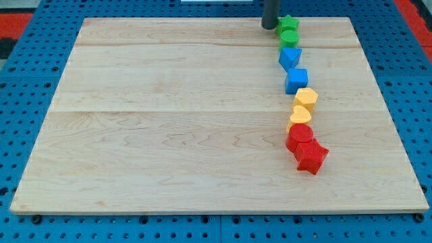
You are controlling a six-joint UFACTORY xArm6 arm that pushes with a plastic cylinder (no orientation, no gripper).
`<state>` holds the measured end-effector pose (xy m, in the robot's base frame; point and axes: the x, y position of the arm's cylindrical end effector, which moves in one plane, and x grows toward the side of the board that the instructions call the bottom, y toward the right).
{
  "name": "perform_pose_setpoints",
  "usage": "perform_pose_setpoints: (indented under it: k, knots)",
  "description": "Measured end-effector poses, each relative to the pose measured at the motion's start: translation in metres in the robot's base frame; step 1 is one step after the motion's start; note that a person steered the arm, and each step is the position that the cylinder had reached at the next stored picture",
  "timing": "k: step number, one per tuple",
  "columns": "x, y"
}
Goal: Move red blocks and yellow heart slightly right side of the board
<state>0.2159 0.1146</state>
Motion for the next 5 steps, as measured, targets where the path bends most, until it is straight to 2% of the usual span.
perform_pose_setpoints:
  k: [1, 3, 4, 5]
  knots:
    - [-0.004, -0.003]
    - [-0.006, -0.082]
    - [0.019, -0.094]
    - [0.065, -0.090]
